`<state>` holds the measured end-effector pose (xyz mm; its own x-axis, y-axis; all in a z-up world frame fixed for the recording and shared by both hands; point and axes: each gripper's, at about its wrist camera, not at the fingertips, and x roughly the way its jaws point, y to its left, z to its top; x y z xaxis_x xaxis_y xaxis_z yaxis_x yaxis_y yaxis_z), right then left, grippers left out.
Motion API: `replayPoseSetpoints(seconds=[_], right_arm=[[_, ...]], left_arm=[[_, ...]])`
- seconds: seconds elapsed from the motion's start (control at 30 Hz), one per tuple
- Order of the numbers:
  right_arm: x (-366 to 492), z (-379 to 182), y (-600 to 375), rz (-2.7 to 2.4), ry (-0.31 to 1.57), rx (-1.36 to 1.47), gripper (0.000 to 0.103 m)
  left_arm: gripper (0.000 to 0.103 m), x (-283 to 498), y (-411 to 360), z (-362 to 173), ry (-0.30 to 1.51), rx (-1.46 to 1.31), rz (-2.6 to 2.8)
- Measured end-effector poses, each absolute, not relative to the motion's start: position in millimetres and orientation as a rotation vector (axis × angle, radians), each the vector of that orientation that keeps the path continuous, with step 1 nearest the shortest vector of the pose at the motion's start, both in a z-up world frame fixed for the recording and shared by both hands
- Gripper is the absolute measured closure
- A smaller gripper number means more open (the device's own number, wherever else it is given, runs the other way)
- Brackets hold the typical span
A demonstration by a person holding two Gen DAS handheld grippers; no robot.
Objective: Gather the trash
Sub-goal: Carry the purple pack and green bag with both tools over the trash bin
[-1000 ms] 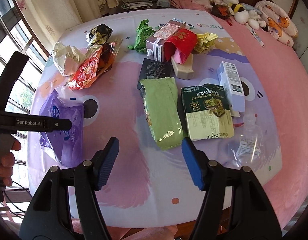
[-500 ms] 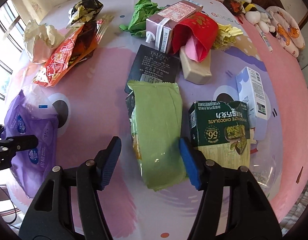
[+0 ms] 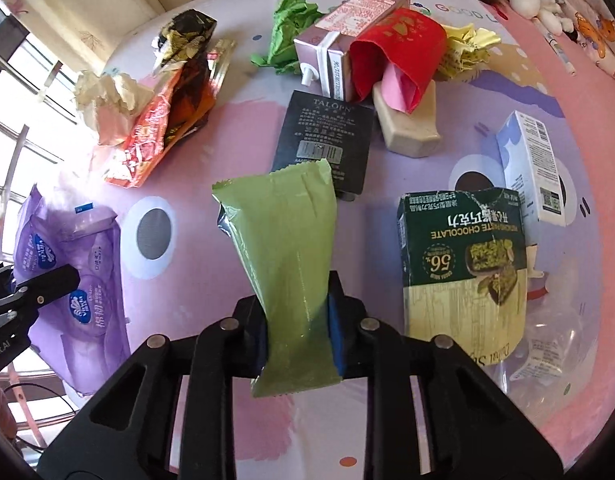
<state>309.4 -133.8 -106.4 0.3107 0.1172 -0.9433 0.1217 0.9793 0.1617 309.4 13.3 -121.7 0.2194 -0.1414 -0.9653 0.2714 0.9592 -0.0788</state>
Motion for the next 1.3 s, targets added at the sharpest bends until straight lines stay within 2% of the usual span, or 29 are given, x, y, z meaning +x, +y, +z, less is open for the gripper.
replayPoseSetpoints(seconds=[0.33, 0.53, 0.63, 0.83, 1.07, 1.2, 1.3], right_arm=[[216, -20, -138, 0.251, 1.149, 0.153, 0.083], [140, 11, -170, 0.354, 1.078, 0.088, 0.083], [101, 14, -188, 0.391, 1.084, 0.099, 0.083], [34, -4, -209, 0.414, 1.105, 0.058, 0.083], [-15, -40, -213, 0.395, 1.165, 0.061, 0.083], [-35, -75, -204, 0.37, 1.231, 0.084, 0.083], [-48, -121, -195, 0.327, 1.308, 0.098, 0.083]], left_arm=[[0.086, 181, 37, -29, 1.107, 0.089, -0.168], [0.086, 84, -1, -14, 1.03, 0.081, -0.118], [0.086, 39, -17, -15, 1.05, 0.058, -0.122], [0.086, -30, -30, -24, 1.131, 0.048, -0.125], [0.086, -63, -27, -53, 1.228, 0.063, -0.141], [0.086, -72, -24, -97, 1.293, 0.074, -0.171], [0.086, -72, -21, -150, 1.361, 0.082, -0.184]])
